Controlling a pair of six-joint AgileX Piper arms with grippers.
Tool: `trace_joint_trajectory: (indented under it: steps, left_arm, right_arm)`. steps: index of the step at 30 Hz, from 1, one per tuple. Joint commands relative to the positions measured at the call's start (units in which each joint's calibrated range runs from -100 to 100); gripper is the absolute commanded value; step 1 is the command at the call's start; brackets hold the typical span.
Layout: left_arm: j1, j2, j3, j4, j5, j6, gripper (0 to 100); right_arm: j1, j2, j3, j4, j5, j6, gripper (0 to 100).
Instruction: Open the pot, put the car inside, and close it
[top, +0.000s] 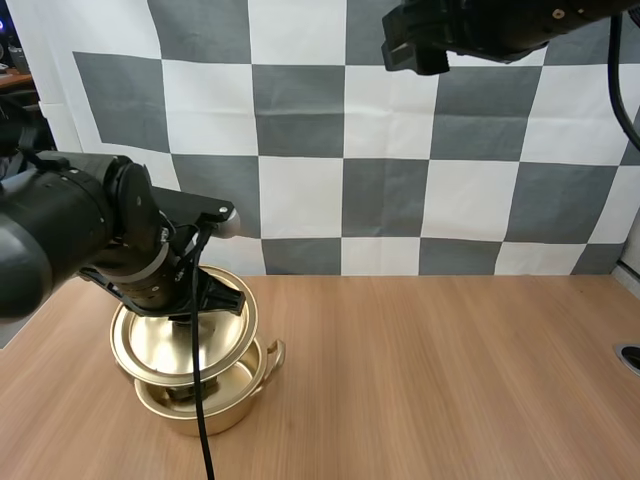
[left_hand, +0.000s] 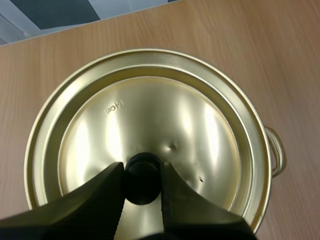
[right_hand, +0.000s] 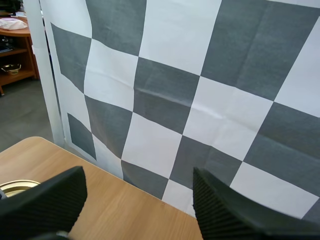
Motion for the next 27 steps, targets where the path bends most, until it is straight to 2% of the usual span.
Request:
trace_joint_trajectory:
  steps: [1,27]
  left_arm:
    - [0.05,1.05,-0.04,-0.05,0.16,-0.02,0]
    - [0.05,14.93,-0.04,-1.81,-3.42,-0.02,0]
  right_arm:
    - [-0.01,-0.06,0.01,-0.04,0.01,0.04,100]
    - [-0.01,-0.06,0.01,-0.04,0.01,0.04,100]
